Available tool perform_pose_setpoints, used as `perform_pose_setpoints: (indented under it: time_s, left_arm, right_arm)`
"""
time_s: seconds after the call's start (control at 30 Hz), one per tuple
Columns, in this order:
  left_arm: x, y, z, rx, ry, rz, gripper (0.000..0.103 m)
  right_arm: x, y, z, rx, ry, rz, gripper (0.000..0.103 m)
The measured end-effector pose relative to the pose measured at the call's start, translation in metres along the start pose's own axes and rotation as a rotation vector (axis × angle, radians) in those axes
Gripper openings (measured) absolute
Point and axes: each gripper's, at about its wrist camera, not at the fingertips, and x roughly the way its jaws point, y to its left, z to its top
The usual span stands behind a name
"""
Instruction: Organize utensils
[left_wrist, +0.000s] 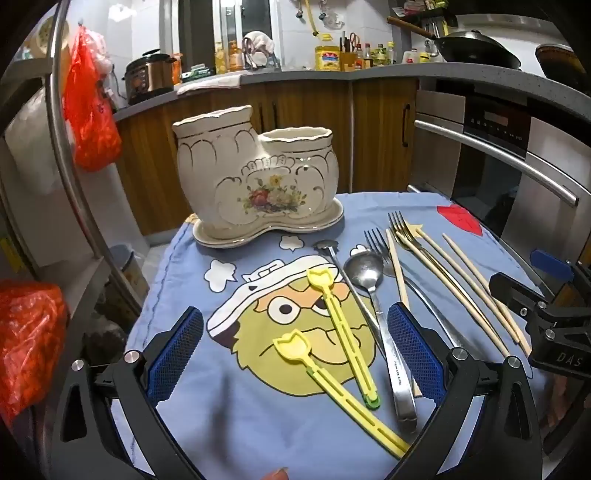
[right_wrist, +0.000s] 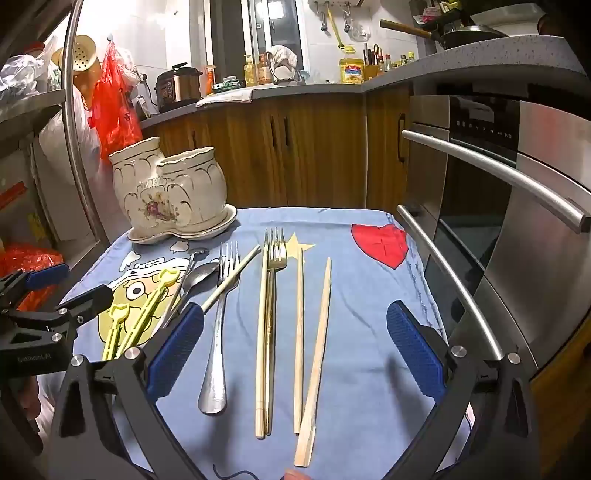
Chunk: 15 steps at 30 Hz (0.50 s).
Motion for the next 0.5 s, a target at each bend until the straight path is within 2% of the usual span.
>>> perform_pose_setpoints:
  time_s: [0.5]
  left_arm:
    - [0.0035, -0.0043, -0.0045, -0.006, -0.006, -0.002, 0.099]
  right_arm:
    - [-0.0004, -0.0006, -0.0005, -0.002, -0.003, -0.002, 0.098]
